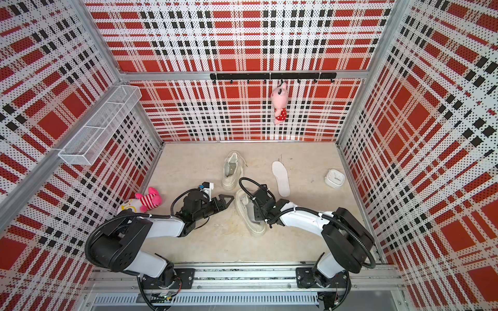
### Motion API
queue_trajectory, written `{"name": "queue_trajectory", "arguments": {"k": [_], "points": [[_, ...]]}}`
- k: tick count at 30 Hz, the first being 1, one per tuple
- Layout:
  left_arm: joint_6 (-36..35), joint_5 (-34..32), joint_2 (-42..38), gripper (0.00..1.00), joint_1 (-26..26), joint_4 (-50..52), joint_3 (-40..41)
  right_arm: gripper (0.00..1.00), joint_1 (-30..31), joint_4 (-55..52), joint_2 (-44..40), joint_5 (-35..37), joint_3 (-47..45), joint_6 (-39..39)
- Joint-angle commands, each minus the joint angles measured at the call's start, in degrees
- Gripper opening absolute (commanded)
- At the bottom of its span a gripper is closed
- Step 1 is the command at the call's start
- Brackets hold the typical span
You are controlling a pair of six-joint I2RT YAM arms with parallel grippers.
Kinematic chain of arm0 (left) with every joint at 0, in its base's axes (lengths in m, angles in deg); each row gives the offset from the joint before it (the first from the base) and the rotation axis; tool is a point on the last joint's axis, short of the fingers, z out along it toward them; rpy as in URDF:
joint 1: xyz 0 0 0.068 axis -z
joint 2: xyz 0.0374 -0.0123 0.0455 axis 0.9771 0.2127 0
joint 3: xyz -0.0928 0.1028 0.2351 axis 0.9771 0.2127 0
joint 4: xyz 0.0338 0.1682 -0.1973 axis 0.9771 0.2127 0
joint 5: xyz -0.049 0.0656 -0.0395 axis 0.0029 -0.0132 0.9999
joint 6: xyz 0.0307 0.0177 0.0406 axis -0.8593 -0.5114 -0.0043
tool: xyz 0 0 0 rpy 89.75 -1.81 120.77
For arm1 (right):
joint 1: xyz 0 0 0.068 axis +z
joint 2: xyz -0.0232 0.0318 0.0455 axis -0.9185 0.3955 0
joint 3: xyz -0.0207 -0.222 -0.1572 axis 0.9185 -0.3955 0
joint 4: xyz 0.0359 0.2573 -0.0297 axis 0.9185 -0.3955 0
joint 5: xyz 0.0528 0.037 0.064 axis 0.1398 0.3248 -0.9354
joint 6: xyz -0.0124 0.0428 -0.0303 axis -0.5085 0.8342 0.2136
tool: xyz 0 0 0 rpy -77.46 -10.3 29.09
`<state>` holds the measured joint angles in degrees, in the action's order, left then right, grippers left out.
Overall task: Remove the insole from the shoe
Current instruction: Pick up the shoe at the center of the board.
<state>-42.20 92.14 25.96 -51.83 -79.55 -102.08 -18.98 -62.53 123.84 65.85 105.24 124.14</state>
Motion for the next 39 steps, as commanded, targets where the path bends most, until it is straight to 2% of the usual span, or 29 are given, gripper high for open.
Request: {"name": "queue_trajectory", "arguments": {"k": [1, 9, 14, 15, 22, 35, 39], "points": [[0.7, 1.7, 3.4, 0.89, 1.0, -5.9, -3.0, 0.40, -0.6, -2.0, -1.3, 1.7, -0.9, 1.0], [3.4, 1.4, 11.5, 0.88, 1.9, -10.7, -6.4, 0.21, -1.4, -1.9, -1.0, 0.6, -2.0, 1.2], [5.8, 1.6, 15.0, 0.86, 2.9, -14.8, -6.7, 0.13, -2.7, 0.0, -2.1, -0.9, -4.2, 1.2], [6.6, 2.0, 15.7, 0.85, 3.0, -16.3, -6.8, 0.12, -3.3, 0.6, -2.3, -3.0, -4.7, 1.1], [9.1, 2.0, 17.9, 0.85, 4.4, -20.0, -6.9, 0.10, -7.3, 7.1, -6.4, -11.1, -10.0, -2.1], [13.9, 2.5, 24.1, 0.85, 6.2, -23.8, -13.0, 0.10, -8.2, 7.0, -7.2, -12.0, -10.8, -3.7], [14.7, 2.3, 26.8, 0.82, 6.5, -23.8, -15.7, 0.10, -8.2, 7.3, -7.6, -12.0, -11.4, -3.8]]}}
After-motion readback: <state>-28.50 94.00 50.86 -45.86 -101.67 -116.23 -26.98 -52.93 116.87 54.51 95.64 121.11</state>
